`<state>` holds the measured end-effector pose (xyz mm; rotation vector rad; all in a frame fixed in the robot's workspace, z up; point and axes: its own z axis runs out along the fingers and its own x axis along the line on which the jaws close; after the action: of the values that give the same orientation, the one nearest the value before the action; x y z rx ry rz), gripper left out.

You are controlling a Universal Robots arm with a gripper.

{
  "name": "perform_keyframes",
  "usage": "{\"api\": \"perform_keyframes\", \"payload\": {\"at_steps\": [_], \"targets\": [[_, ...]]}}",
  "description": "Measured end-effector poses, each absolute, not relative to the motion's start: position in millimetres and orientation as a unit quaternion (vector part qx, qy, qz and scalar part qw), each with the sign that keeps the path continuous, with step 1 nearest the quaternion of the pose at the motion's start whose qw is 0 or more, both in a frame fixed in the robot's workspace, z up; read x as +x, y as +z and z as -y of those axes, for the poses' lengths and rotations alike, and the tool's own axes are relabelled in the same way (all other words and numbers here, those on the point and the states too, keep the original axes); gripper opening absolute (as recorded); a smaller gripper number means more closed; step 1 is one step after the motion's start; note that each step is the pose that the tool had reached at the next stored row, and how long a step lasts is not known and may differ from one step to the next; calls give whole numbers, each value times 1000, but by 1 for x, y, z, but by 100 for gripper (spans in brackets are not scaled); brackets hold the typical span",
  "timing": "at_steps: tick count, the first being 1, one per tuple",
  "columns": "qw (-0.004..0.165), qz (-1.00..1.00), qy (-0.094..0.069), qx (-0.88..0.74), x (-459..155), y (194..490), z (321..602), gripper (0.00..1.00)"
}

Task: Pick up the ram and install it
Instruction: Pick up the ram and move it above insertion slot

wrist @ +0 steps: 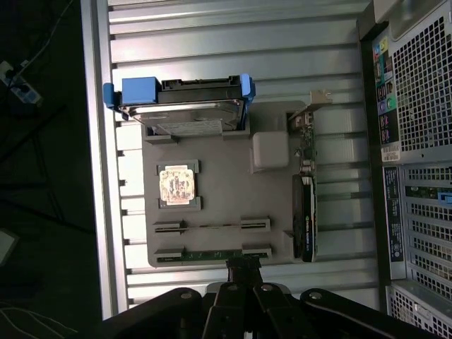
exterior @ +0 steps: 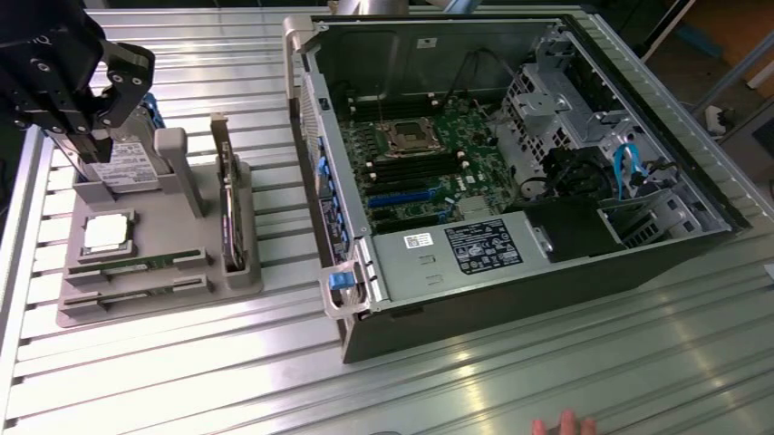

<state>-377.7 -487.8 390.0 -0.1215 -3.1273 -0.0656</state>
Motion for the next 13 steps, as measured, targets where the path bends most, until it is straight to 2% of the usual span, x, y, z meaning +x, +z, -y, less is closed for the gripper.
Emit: {"api": "perform_keyframes", "payload": {"at_steps": [13], "targets": [[7,999,-21,29,-378,390,488,11]]}}
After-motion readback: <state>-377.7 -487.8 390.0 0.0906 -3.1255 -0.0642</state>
